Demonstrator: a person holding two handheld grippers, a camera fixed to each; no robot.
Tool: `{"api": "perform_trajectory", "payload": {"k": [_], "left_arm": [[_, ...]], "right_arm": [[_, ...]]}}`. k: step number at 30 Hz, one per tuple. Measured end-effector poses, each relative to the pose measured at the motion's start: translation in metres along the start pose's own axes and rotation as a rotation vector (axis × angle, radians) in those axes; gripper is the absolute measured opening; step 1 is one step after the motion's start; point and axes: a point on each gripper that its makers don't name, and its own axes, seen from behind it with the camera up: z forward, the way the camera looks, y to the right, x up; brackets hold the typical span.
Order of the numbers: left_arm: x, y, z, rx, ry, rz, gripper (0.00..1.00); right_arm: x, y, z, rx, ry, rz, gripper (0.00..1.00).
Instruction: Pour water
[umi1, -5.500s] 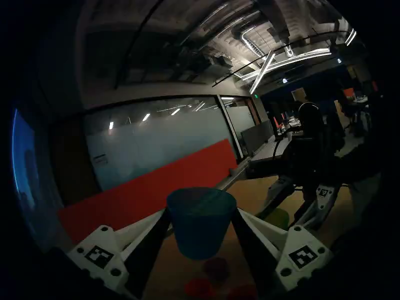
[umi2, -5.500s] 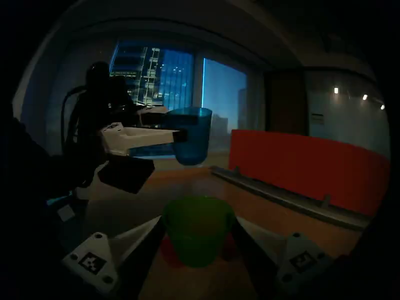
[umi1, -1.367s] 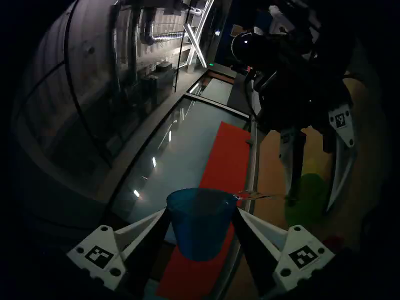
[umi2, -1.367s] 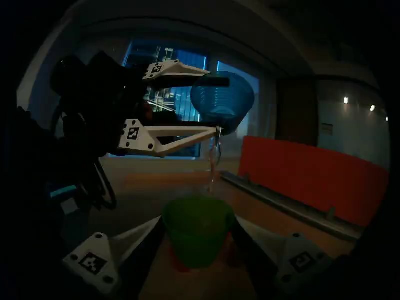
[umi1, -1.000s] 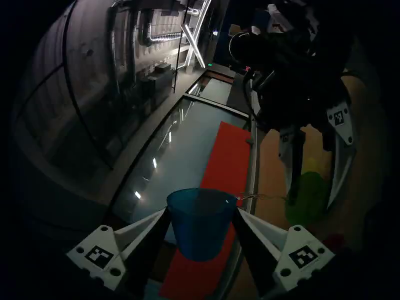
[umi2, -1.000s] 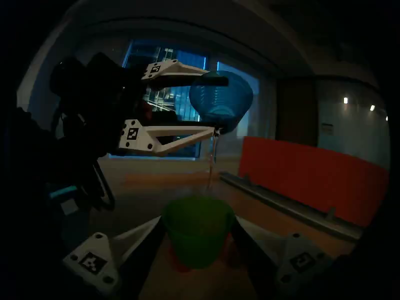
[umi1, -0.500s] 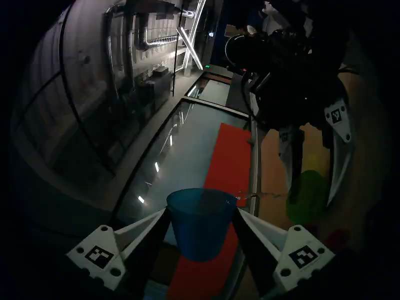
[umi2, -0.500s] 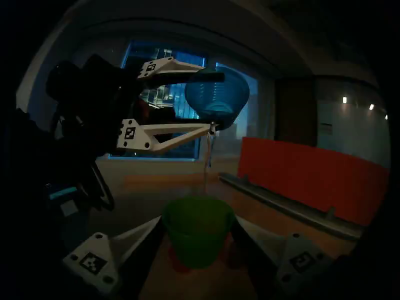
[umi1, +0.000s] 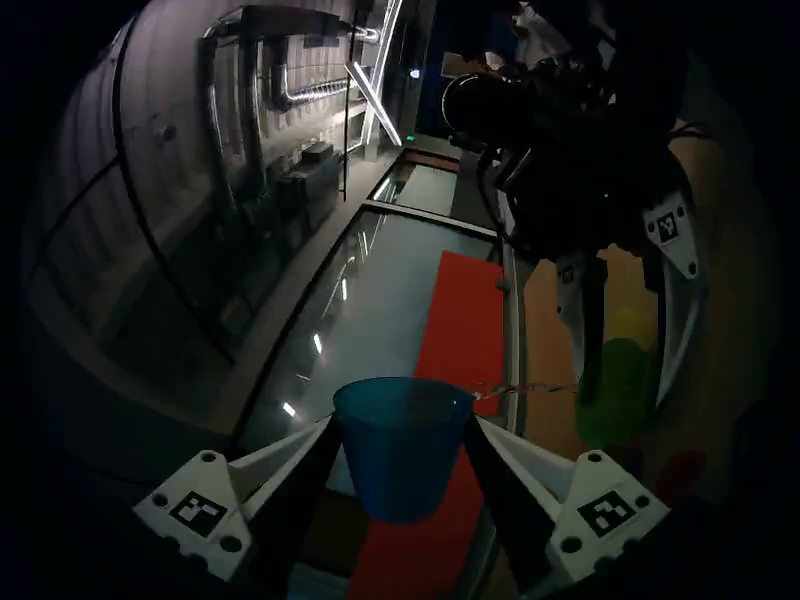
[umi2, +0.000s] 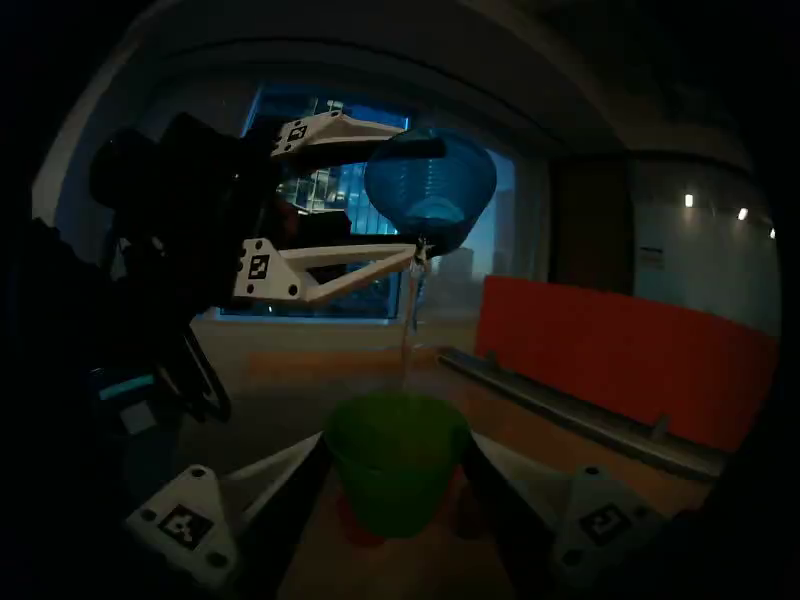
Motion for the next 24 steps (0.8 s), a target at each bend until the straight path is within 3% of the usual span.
{"api": "perform_trajectory", "payload": {"k": [24], "left_arm": [[0.0055, -0.0071, -0.0003, 0.002, 0.012, 0.074, 0.85]], "right_arm": [[0.0022, 0.0015, -0.0006, -0.006, 0.007, 0.001, 0.95]]}}
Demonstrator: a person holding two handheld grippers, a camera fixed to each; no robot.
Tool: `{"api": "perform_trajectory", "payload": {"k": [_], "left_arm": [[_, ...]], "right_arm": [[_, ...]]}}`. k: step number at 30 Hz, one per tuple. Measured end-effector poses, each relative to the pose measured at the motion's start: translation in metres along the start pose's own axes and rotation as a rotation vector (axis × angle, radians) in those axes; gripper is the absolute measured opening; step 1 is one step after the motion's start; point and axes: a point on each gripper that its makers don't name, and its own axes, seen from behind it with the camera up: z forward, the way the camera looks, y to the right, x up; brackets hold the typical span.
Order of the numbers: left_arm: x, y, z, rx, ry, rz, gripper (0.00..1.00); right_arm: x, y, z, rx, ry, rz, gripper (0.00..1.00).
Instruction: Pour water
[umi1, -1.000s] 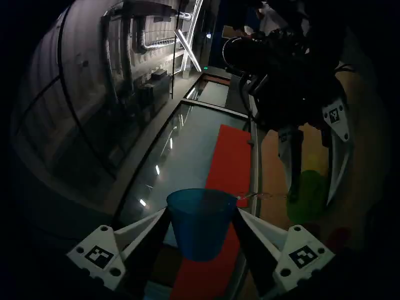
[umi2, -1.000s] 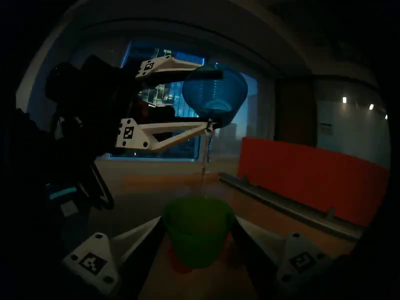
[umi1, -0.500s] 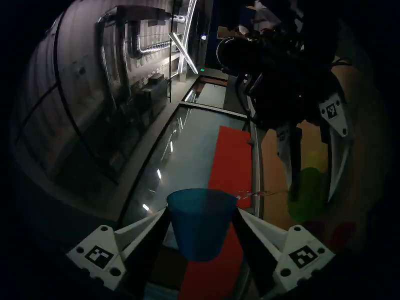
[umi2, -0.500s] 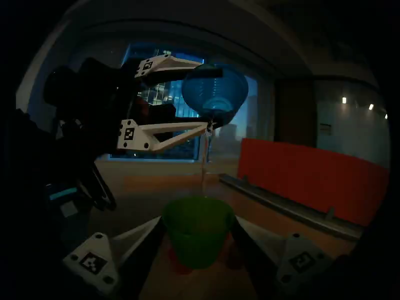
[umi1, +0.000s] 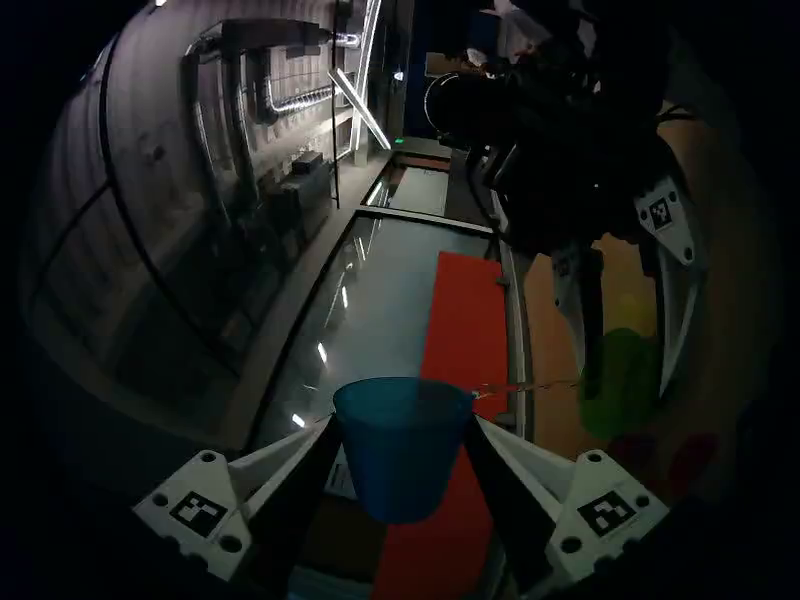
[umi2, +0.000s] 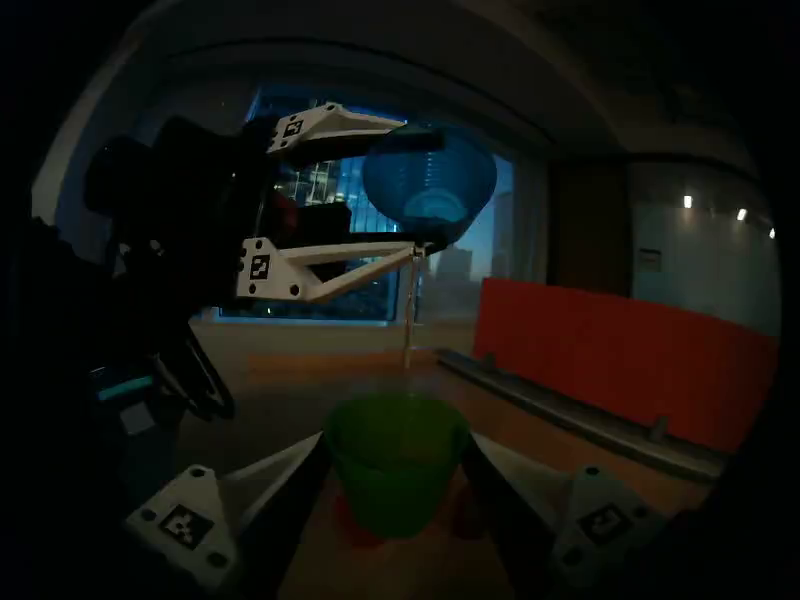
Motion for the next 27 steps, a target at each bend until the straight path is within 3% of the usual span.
{"api": "perform_trajectory", "payload": {"k": [27], "left_arm": [[0.0073, -0.0020, 0.0044, 0.003, 0.015, 0.129, 0.85]], "right_arm": [[0.0019, 0.0015, -0.0006, -0.004, 0.008, 0.002, 0.96]]}}
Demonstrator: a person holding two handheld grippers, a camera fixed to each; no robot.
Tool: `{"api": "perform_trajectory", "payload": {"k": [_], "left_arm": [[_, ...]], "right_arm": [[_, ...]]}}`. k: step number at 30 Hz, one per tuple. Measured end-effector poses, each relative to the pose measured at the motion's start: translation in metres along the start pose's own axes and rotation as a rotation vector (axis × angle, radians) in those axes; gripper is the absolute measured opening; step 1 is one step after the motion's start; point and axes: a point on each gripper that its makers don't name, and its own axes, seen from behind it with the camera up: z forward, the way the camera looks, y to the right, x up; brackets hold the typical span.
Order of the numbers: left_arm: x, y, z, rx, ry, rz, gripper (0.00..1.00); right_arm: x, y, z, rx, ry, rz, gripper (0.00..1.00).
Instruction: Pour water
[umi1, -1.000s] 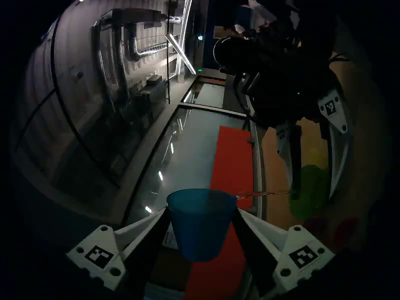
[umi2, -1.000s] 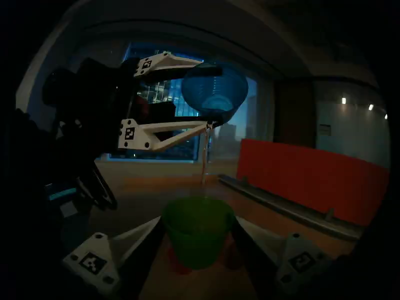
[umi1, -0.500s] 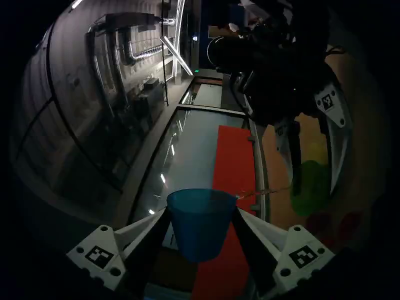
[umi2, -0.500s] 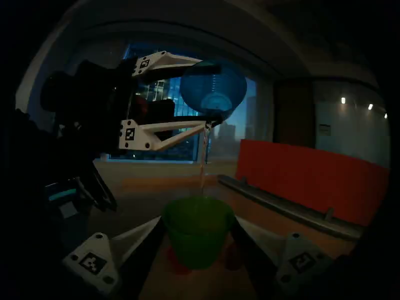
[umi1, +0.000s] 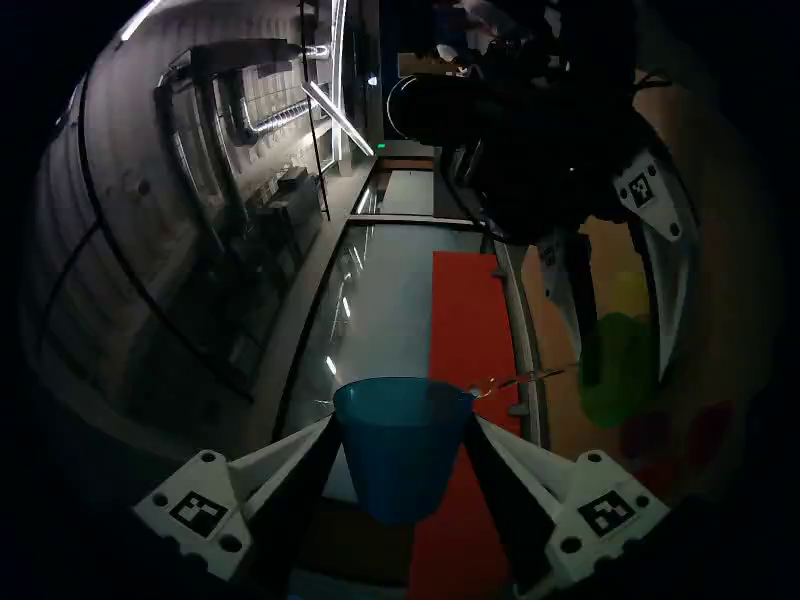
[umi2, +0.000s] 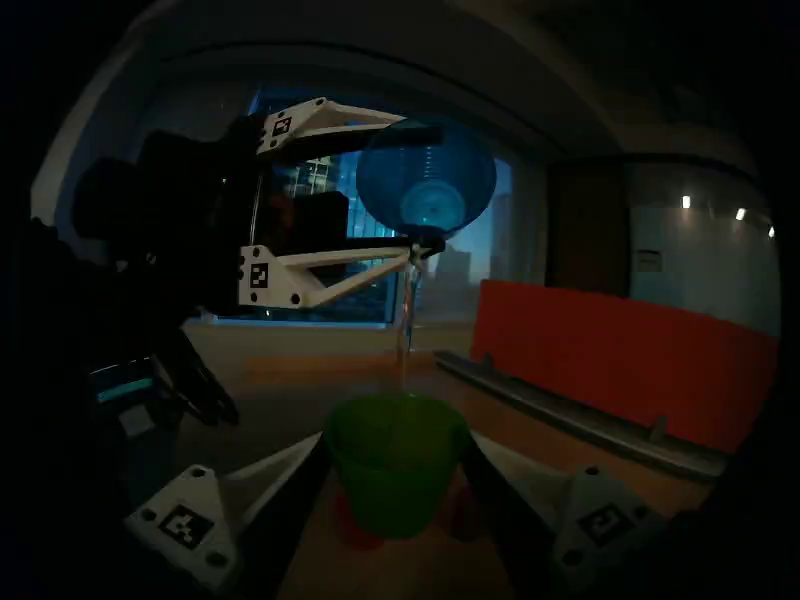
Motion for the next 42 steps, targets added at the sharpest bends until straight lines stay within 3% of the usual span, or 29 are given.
{"api": "perform_trajectory", "payload": {"k": [15, 26, 33, 42], "left_arm": [[0.0060, 0.0046, -0.0032, -0.004, 0.004, 0.081, 0.85], [0.0059, 0.0035, -0.0037, 0.003, 0.004, 0.094, 0.85], [0.0042, 0.0014, -0.0027, 0.001, 0.008, 0.041, 0.85], [0.0003, 0.0043, -0.0034, -0.007, 0.017, -0.101, 0.85]], "right_arm": [[0.0019, 0.0019, 0.0006, -0.005, 0.005, 0.001, 0.96], [0.0027, 0.0036, 0.0006, -0.010, 0.011, 0.003, 0.96], [0.0027, 0.0033, -0.0002, -0.011, 0.010, 0.001, 0.96], [0.0022, 0.0055, -0.0021, -0.016, 0.013, 0.002, 0.96]]}}
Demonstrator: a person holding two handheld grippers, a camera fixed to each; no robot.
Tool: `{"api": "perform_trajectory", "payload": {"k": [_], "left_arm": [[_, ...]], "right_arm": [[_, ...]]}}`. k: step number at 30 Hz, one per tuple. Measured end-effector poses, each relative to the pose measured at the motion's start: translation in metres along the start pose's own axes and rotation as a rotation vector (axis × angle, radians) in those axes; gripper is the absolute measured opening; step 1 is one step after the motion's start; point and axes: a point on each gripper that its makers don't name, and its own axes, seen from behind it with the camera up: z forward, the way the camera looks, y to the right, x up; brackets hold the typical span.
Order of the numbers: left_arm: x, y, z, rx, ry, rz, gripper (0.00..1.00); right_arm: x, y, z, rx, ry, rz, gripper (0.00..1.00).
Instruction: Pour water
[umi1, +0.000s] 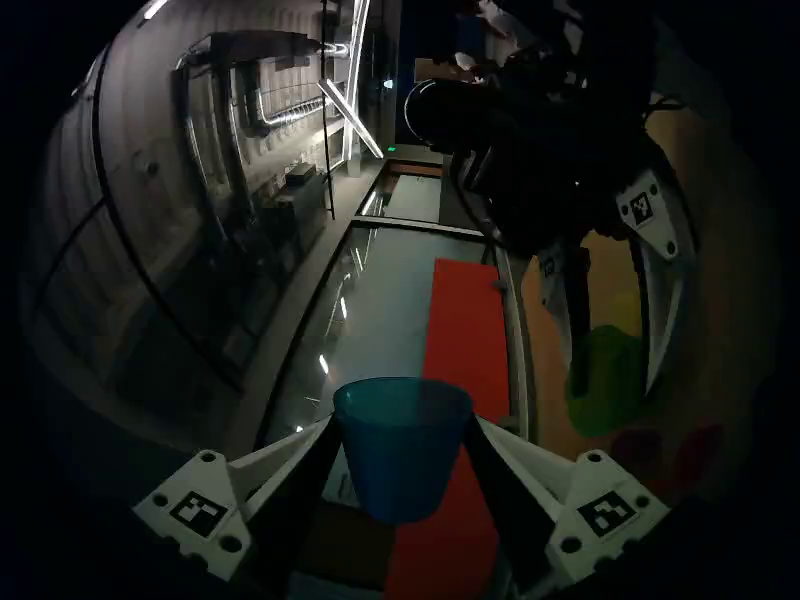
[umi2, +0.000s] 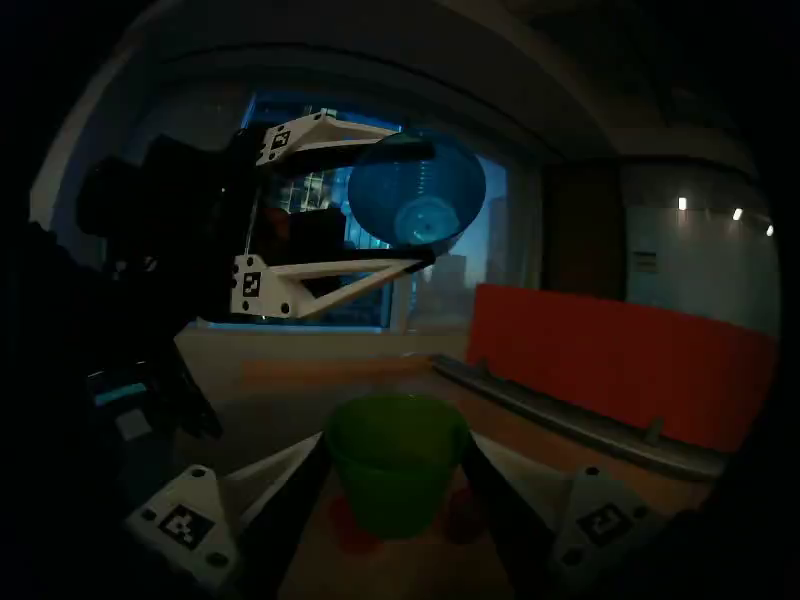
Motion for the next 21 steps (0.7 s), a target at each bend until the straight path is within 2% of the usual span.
{"api": "perform_trajectory", "payload": {"k": [5, 9, 21], "left_arm": [[-0.003, 0.007, 0.000, -0.019, 0.008, -0.100, 0.85], [-0.005, 0.013, 0.001, -0.042, 0.029, -0.225, 0.85], [-0.024, 0.002, 0.001, -0.015, 0.033, -0.579, 0.85]], "right_arm": [[-0.001, 0.002, 0.000, -0.004, -0.002, 0.000, 0.96], [0.002, 0.002, 0.000, -0.003, 0.003, 0.000, 0.96], [0.007, 0.004, -0.003, -0.013, 0.017, 0.002, 0.96]]}}
